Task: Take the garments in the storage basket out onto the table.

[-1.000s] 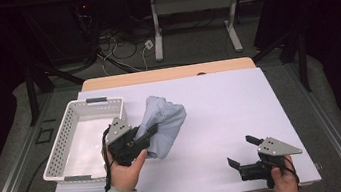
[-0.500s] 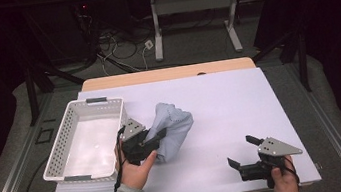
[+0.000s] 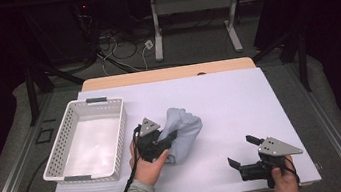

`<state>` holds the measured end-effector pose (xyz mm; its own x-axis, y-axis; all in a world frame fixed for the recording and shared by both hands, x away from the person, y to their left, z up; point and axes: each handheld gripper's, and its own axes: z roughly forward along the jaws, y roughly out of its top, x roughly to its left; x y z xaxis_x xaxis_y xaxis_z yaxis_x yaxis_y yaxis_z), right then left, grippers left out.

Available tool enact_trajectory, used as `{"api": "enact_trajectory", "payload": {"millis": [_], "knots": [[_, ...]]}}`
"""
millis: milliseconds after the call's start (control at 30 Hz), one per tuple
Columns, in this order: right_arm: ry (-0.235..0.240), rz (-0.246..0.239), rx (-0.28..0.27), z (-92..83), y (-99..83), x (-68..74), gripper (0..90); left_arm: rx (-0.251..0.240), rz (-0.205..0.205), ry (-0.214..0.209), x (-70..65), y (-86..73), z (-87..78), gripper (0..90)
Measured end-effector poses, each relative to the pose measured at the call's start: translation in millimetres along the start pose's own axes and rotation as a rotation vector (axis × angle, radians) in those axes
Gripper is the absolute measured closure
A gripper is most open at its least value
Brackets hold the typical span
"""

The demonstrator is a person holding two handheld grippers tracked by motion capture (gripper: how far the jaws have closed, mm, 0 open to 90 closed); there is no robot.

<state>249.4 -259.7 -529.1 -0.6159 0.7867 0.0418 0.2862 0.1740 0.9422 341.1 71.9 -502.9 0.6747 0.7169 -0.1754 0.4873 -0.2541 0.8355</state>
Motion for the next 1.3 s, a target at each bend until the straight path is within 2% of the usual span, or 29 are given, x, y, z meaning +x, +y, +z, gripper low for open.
{"api": "enact_trajectory", "payload": {"millis": [167,400,433,500,633,700,767,833,1000,1100,1167,1300], "knots": [[0.001,-0.002,0.004,-1.1,0.2,-0.4,1.5,0.025,0.025,0.01,-6.9,-4.2,15.0,69.1],[0.001,0.0,0.004,-1.6,0.0,-0.5,1.5,0.058,0.044,0.02,-10.3,-8.2,24.0,67.2],[0.0,-0.003,0.004,-1.6,0.0,-0.6,1.5,0.067,0.057,0.024,-10.2,-8.7,25.1,66.5],[0.004,-0.008,0.002,-1.7,0.1,-0.6,1.5,0.066,0.054,0.028,-11.2,-9.6,26.2,64.3],[0.003,-0.009,0.003,-1.7,0.1,-0.4,1.5,0.07,0.041,0.036,-10.1,-10.6,27.2,54.8],[0.002,-0.006,0.0,-1.9,0.0,-0.2,1.5,0.077,0.026,0.026,-8.8,-12.1,27.8,49.1],[0.002,-0.009,-0.001,-1.9,0.0,-0.6,1.5,0.062,0.015,0.012,-7.2,-13.6,28.4,43.0],[0.003,-0.009,0.002,-1.8,-0.1,-0.8,1.5,0.063,0.011,0.017,-5.8,-15.0,28.2,36.4],[0.0,-0.004,0.006,-1.4,-0.5,-0.2,1.6,0.05,-0.055,-0.007,-4.4,-17.7,26.5,24.4],[0.0,-0.007,0.006,-1.1,-0.6,-0.4,1.7,0.058,-0.079,-0.035,-5.6,-17.9,24.8,16.6],[0.001,-0.006,0.007,-1.1,-0.6,-0.2,1.7,0.06,-0.044,-0.021,-7.2,-18.0,22.4,15.1],[0.001,-0.005,0.007,-0.8,-0.6,-0.2,1.7,0.057,-0.034,-0.013,-9.8,-18.9,18.3,9.9]]}}
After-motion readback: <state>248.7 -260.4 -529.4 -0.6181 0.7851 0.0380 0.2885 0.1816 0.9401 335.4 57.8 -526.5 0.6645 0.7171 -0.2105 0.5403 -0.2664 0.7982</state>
